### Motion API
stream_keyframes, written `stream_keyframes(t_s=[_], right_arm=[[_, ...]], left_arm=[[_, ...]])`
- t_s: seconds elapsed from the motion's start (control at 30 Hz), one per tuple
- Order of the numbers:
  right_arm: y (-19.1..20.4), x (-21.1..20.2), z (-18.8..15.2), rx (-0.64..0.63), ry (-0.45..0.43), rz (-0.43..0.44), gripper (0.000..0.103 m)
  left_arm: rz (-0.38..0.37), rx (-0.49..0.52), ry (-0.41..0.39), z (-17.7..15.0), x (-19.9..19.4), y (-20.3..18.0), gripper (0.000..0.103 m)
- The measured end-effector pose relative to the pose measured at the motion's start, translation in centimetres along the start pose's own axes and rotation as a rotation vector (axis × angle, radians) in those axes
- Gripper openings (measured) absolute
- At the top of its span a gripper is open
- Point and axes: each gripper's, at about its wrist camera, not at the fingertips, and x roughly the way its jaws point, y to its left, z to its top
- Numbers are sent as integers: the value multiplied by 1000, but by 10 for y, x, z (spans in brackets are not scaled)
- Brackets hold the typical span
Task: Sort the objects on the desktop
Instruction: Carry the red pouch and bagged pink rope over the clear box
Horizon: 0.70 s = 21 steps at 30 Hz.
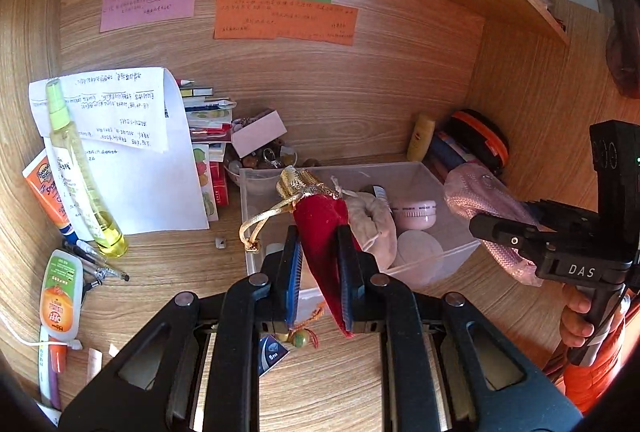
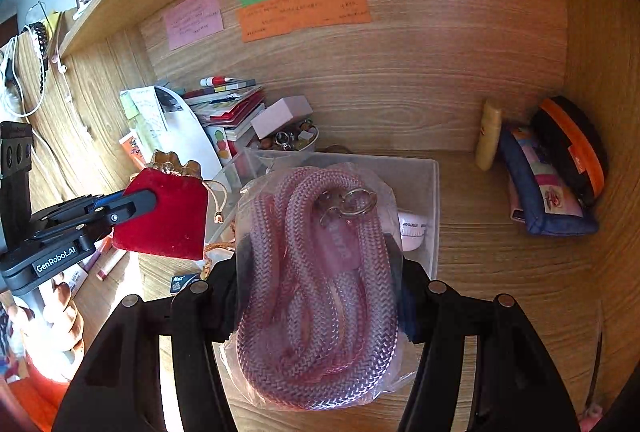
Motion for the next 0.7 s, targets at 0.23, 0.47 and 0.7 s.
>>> stream_keyframes(t_s=[0.23,0.47,0.7], right_arm=[[-9,22,12,10,23,-7,56],[-20,50,17,25,66,-23,56],[-26,77,18,24,113,-30,56]], left_arm=[[35,6,30,15,29,8,16],[60,-2,75,17,56,23,16],[65,11,125,19,84,28,16]])
